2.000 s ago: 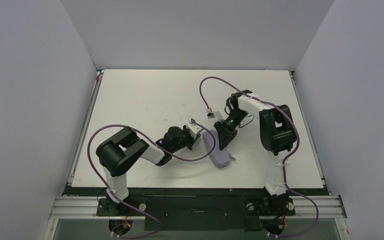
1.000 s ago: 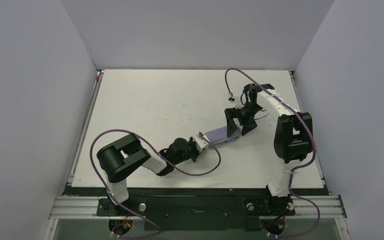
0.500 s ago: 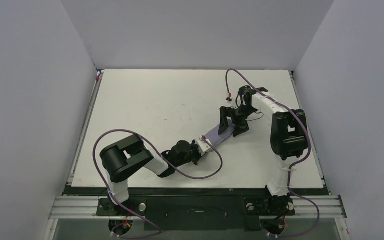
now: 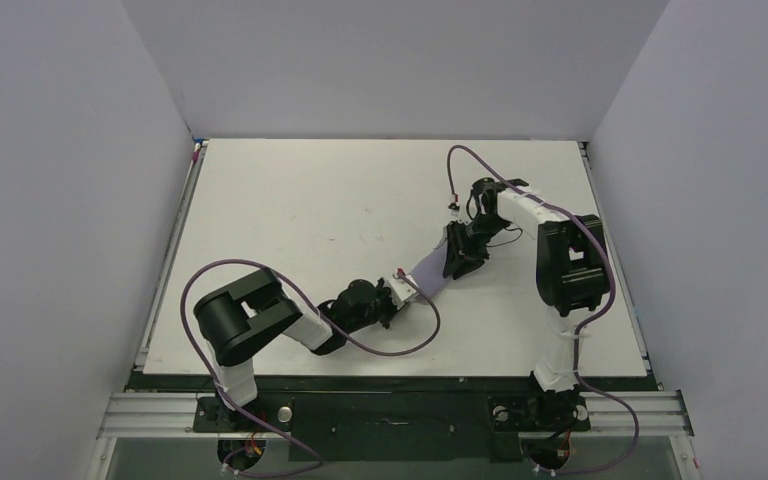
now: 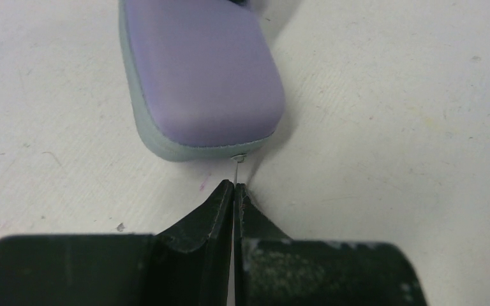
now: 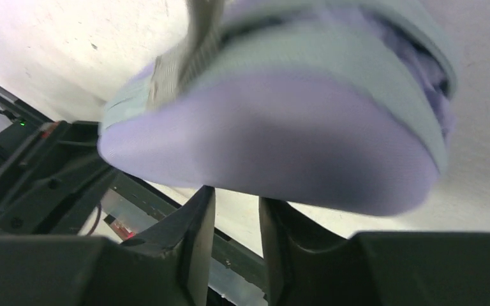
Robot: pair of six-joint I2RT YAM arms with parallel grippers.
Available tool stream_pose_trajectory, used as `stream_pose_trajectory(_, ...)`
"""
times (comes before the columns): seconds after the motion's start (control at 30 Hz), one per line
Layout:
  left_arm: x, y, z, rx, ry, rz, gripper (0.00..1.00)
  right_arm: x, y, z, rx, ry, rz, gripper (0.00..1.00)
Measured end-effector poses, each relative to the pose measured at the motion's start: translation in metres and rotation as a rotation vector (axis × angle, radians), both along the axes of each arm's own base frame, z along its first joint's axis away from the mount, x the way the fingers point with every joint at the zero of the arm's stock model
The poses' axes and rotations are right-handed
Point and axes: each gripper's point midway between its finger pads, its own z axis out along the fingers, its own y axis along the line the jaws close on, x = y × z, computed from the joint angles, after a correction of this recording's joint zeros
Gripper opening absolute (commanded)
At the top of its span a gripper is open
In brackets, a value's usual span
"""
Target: Open the umbrella
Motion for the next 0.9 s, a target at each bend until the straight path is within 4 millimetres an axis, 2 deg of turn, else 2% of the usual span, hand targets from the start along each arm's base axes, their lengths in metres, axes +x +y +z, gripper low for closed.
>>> stream_pose_trajectory(0.1, 0.008, 0.01, 0.005, -0.005, -0.012, 0.037, 0.0, -0.004, -0.006, -0.004, -0.031, 0.003, 0.021, 0.17)
stream_pose_trajectory(0.23, 0.021, 0.024, 0.011, -0.007, -0.026, 0.088, 0.0, -0.003, -0.027, -0.03, -0.155, -0.026, 0.074, 0.11)
stream_pose_trajectory(0.3, 0.025, 0.029, 0.01, 0.0, -0.03, 0.105, 0.0, -0.004, -0.029, -0.033, -0.16, -0.018, 0.086, 0.11)
stream_pose_trajectory(0.37, 0.029, 0.032, 0.012, 0.003, -0.04, 0.112, 0.0, -0.004, -0.03, -0.033, -0.167, -0.024, 0.096, 0.23)
stream_pose_trajectory(0.43, 0.031, 0.034, 0.012, 0.01, -0.05, 0.109, 0.0, -0.003, -0.029, -0.032, -0.158, -0.024, 0.1, 0.4)
stream_pose_trajectory(0.47, 0.031, 0.034, 0.012, 0.011, -0.051, 0.107, 0.0, -0.003, -0.028, -0.03, -0.139, -0.022, 0.099, 0.45)
stream_pose_trajectory(0.5, 0.031, 0.033, 0.012, 0.013, -0.053, 0.098, 0.0, -0.003, -0.025, -0.028, -0.118, -0.021, 0.1, 0.56)
stream_pose_trajectory(0.57, 0.029, 0.032, 0.011, 0.016, -0.055, 0.08, 0.0, -0.002, -0.024, -0.022, -0.077, -0.027, 0.096, 0.65)
stream_pose_trajectory(0.7, 0.025, 0.029, 0.01, 0.017, -0.051, 0.057, 0.0, 0.006, -0.03, -0.009, -0.008, -0.079, 0.06, 0.74)
stream_pose_trajectory(0.77, 0.022, 0.025, 0.01, 0.016, -0.051, 0.044, 0.0, 0.011, -0.03, 0.0, 0.027, -0.109, 0.024, 0.75)
stream_pose_trajectory(0.9, 0.019, 0.014, 0.01, 0.011, -0.051, 0.021, 0.0, 0.026, -0.013, 0.018, 0.095, -0.178, -0.06, 0.75)
